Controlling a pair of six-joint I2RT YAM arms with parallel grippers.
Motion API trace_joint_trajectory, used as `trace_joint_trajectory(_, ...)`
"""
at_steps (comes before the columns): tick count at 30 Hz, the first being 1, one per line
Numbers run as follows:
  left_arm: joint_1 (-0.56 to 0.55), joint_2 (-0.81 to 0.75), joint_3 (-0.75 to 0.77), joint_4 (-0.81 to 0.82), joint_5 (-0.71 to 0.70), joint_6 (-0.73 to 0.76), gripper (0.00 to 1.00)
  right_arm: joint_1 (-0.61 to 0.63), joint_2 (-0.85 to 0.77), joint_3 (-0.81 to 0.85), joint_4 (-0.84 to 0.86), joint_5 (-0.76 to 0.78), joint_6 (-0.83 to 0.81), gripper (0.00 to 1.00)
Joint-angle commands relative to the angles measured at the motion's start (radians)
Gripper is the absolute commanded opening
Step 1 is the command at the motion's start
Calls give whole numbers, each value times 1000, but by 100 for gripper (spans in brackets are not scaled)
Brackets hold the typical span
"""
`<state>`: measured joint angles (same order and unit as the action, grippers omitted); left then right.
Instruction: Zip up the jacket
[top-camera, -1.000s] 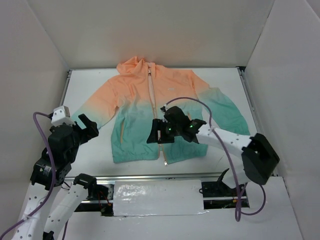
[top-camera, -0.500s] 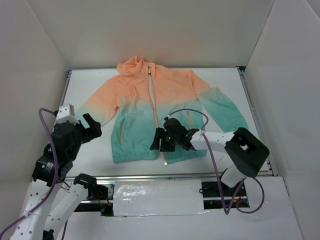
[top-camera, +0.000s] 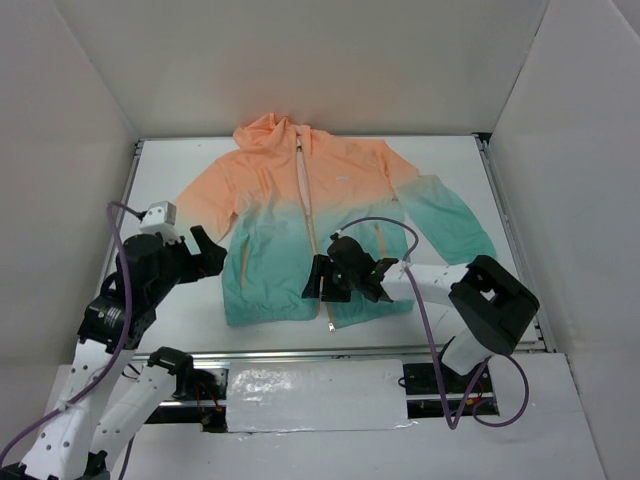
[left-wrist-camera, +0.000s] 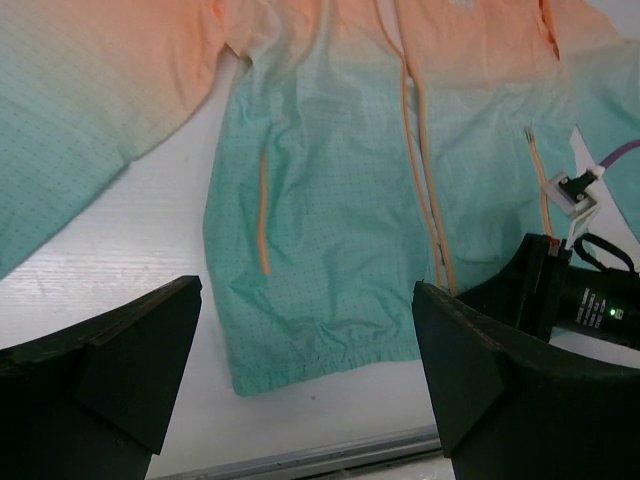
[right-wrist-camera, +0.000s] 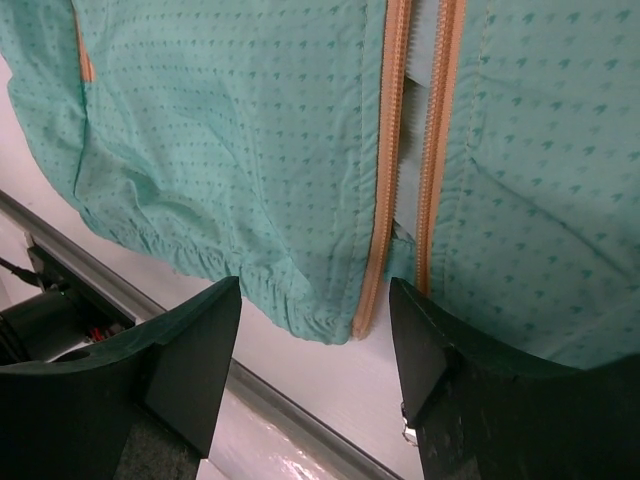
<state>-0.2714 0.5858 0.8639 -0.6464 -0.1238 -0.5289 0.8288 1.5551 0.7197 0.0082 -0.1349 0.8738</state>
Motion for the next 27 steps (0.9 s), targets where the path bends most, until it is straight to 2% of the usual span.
trace_joint_trajectory(1, -8, 28, -6, 56, 115, -8, 99, 9, 22, 23, 44, 5, -7, 68)
trace_joint_trajectory(11, -20, 12, -20, 51, 89, -19, 100, 6, 40, -15, 90, 9, 22, 64)
trace_joint_trajectory(16, -28, 5, -25, 53, 90, -19, 99, 6, 54, -28, 124, -2, 25, 54)
trace_joint_trajectory(19, -32, 2, -26, 53, 92, -19, 100, 4, 62, -25, 125, -5, 24, 42)
trace_joint_trajectory(23, -34, 8, -26, 53, 92, -17, 99, 4, 42, -20, 116, 11, 22, 16)
trace_joint_trajectory(25, -34, 12, -25, 54, 95, -14, 99, 6, 31, -9, 107, 14, 14, 12)
trace_joint_trajectory(26, -34, 17, -25, 57, 99, -14, 99, 6, 26, -6, 99, 15, 13, 2)
trace_joint_trajectory(27, -34, 19, -26, 57, 101, -14, 99, 4, 25, -3, 96, 17, 13, 0)
